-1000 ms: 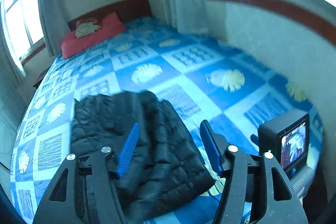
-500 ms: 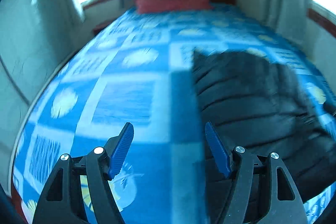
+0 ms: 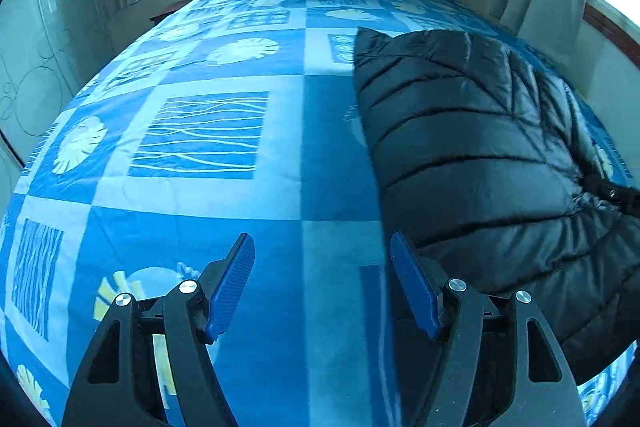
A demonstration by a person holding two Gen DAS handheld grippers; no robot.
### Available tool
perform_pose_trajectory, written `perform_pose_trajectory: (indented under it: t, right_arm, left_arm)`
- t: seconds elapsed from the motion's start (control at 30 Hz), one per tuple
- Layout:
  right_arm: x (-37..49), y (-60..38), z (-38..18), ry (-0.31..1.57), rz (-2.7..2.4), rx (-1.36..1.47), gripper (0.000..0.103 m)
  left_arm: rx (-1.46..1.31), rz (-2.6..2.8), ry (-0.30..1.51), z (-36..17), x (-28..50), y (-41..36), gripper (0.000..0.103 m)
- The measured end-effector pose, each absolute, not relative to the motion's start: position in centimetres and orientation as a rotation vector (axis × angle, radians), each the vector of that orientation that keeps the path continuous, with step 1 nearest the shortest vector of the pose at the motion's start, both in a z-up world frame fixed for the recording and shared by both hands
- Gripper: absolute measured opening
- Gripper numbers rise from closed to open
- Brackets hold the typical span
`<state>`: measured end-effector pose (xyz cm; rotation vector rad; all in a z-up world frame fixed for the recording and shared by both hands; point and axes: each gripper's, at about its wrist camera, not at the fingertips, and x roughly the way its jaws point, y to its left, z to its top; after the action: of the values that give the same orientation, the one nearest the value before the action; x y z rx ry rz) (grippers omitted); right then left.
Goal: Fold large clothes
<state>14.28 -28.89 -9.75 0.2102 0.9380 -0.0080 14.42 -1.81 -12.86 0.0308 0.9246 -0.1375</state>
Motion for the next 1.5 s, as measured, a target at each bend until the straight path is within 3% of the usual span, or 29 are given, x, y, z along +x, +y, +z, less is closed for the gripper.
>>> perform_pose_trajectory:
  t: [0.23,0.47,0.77,0.97,1.17,1.23,1.3,1.5]
  right_arm:
    - [13.8,-34.2,-12.2,0.973,-0.107,0.168,0.017]
    - [14.1,-36.3,-16.2,1.022,-0.092,0.170,0.025]
    - [14.3,-37.3,-17.7,0.999,-0.080,0.246,0.033]
    - [13.2,-37.8,-15.8,0.963,-0.117,0.269,0.050]
    - [9.9,-37.4,-10.6,0.857,-0.144,0.256,0.050]
    - [8.3,-36.6,-8.5,0.820,-0.130,0.240,0.037]
    - [6.6,-34.8,-7.0,0.801,-0.084,0.213,0.036]
    - [6.1,-30.9,-9.8,0.877,-0.035,0.094,0.034]
  left_arm:
    - [0.029,-0.262,0.896,-11.3,14.7,-5.7,0.070]
    - [0.164,-0.244,0.930,-14.8,15.2,-10.6,0.070]
    - [0.126,-0.238,0.962,-17.3,16.5,-10.7,0.070]
    - [0.115,-0.244,0.925,-15.9,15.6,-10.1,0.070]
    - [0.042,-0.231,0.895,-13.5,13.4,-8.4,0.070]
    - [0.024,-0.245,0.869,-12.6,12.1,-8.0,0.070]
    - [0.024,-0.267,0.846,-12.0,10.9,-8.0,0.070]
    - [0.020,-0.299,0.894,-14.0,10.8,-9.3,0.070]
